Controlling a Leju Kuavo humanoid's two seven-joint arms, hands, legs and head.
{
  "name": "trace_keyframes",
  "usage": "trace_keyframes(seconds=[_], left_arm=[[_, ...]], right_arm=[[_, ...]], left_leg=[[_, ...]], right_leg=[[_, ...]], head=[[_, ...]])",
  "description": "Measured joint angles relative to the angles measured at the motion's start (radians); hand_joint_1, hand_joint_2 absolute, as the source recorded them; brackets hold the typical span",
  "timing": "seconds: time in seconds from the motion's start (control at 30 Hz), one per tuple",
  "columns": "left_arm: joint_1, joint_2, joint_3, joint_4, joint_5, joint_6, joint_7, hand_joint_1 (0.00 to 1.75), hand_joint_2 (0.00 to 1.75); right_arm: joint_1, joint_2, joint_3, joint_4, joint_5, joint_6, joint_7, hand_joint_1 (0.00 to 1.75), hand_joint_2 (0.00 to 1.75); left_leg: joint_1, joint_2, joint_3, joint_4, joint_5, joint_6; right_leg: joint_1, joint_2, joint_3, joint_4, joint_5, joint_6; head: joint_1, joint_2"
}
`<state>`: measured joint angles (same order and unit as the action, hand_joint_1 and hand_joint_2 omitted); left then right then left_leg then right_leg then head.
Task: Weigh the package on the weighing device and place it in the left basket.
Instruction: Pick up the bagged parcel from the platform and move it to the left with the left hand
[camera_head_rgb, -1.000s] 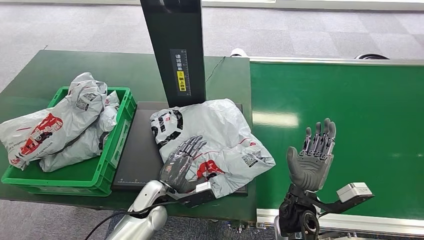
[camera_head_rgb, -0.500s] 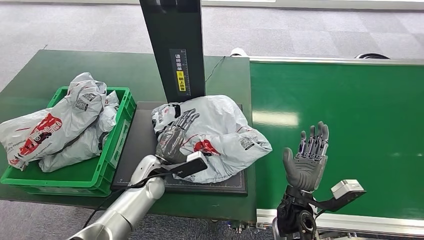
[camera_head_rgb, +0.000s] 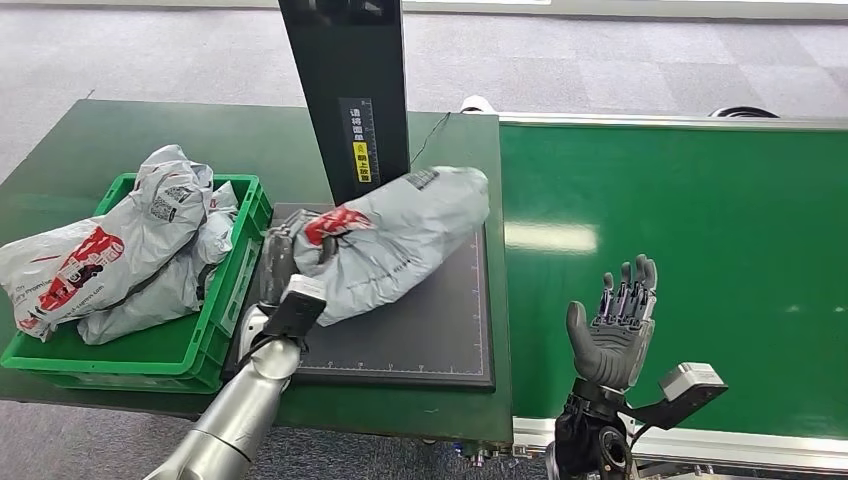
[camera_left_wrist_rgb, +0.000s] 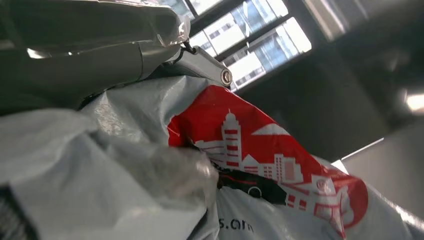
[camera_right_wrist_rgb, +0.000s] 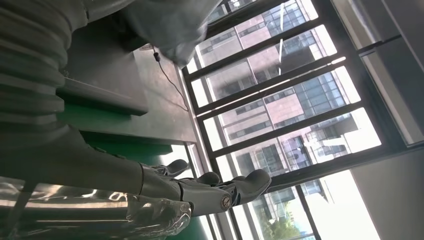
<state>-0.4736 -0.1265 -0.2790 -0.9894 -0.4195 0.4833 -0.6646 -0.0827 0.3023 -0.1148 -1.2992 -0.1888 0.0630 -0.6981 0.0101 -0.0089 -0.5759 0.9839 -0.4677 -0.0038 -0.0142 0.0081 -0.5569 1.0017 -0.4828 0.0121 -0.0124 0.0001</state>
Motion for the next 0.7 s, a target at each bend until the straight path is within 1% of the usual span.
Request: trace_keyframes(seconds=[0.1,0.3,0.37,0.57,0.7], left_arm=[[0.054,0.016,0.037,-0.118,0.093,0.000,-0.030,1.75,1.75],[0.193,0.037,0.076,-0.410,0.149,0.033,-0.038,1.75,1.75],[0.220,0.044,0.082,-0.503,0.171,0.046,-0.039,1.75,1.75],[0.266,0.070,0.088,-0.741,0.238,0.087,-0.039,1.75,1.75],[0.297,0.091,0.107,-0.876,0.333,0.010,-0.039,1.75,1.75]], right_arm=[[0.003,-0.002,-0.004,0.004,0.000,0.000,0.000,0.00,1.75],[0.005,-0.004,-0.022,0.010,0.008,0.010,0.000,0.00,1.75],[0.006,-0.004,-0.031,0.010,0.009,0.014,0.000,0.00,1.75],[0.009,-0.004,-0.056,0.011,0.010,0.020,0.000,0.00,1.75],[0.014,-0.003,-0.069,0.011,0.014,0.023,0.000,0.00,1.75]], left_leg=[[0.000,0.000,0.000,0.000,0.000,0.000],[0.000,0.000,-0.001,0.000,-0.001,-0.001],[0.000,0.000,-0.001,0.000,-0.001,-0.001],[0.000,0.001,-0.001,0.000,-0.001,-0.001],[0.000,0.001,-0.001,0.000,-0.001,-0.001]], right_leg=[[0.000,0.000,0.000,0.000,0.000,0.000],[0.000,0.000,-0.001,0.000,-0.001,0.000],[0.000,0.000,-0.001,0.000,-0.001,0.000],[0.000,0.000,-0.001,0.000,-0.001,0.000],[0.000,0.000,-0.001,0.000,-0.001,0.000]], head=[[0.000,0.000],[0.000,0.000],[0.000,0.000],[0.000,0.000],[0.000,0.000]])
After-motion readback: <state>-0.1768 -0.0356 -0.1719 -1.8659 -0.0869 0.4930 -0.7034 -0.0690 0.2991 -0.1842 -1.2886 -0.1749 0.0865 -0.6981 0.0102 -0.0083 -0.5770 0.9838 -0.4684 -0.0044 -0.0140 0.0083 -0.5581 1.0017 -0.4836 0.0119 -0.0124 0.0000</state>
